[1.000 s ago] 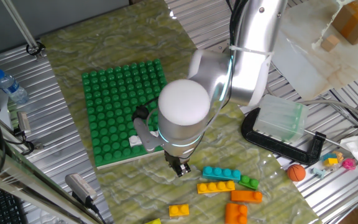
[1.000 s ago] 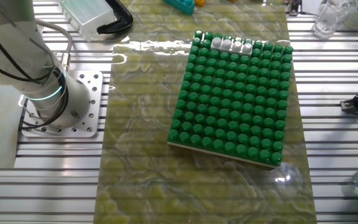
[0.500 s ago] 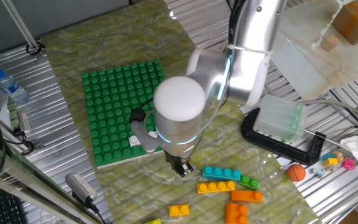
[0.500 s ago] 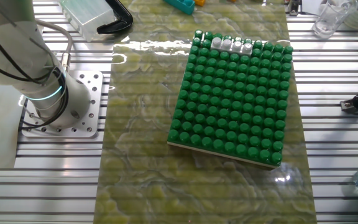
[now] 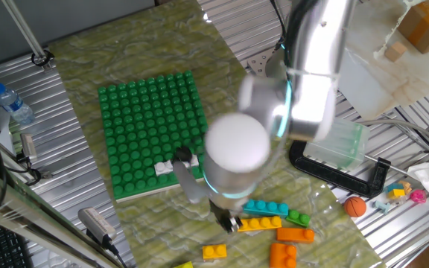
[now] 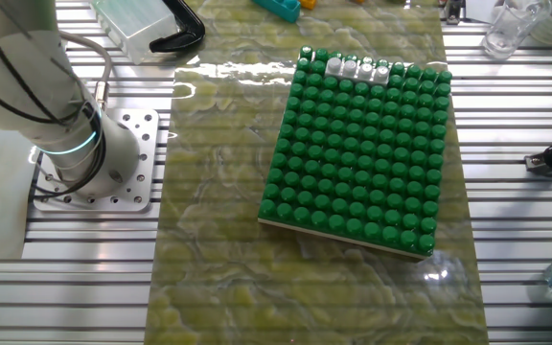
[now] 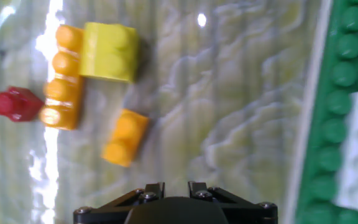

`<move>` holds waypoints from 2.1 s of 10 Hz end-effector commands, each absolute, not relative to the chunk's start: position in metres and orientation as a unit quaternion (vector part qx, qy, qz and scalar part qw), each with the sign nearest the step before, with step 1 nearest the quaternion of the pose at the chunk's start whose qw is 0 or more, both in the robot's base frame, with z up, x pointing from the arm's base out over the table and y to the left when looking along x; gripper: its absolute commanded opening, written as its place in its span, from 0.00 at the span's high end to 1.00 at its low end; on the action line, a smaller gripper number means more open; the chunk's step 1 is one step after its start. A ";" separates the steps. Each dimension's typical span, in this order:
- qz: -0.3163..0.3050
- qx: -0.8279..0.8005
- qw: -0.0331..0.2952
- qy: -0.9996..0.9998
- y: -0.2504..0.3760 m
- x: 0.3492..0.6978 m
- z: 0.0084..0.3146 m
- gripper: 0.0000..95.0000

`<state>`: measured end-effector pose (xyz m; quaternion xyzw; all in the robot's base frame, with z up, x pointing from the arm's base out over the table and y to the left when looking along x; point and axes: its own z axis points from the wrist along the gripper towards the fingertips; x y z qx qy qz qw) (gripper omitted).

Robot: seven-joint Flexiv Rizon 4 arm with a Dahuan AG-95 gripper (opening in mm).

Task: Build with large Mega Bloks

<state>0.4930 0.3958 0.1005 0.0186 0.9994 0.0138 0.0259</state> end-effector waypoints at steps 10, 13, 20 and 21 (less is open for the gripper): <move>0.015 0.059 0.057 0.997 0.437 0.510 0.066 0.60; 0.011 0.058 0.055 0.997 0.439 0.516 0.061 0.60; -0.005 0.038 0.012 0.999 0.419 0.463 0.060 0.60; -0.008 0.036 0.011 0.999 0.415 0.456 0.056 0.60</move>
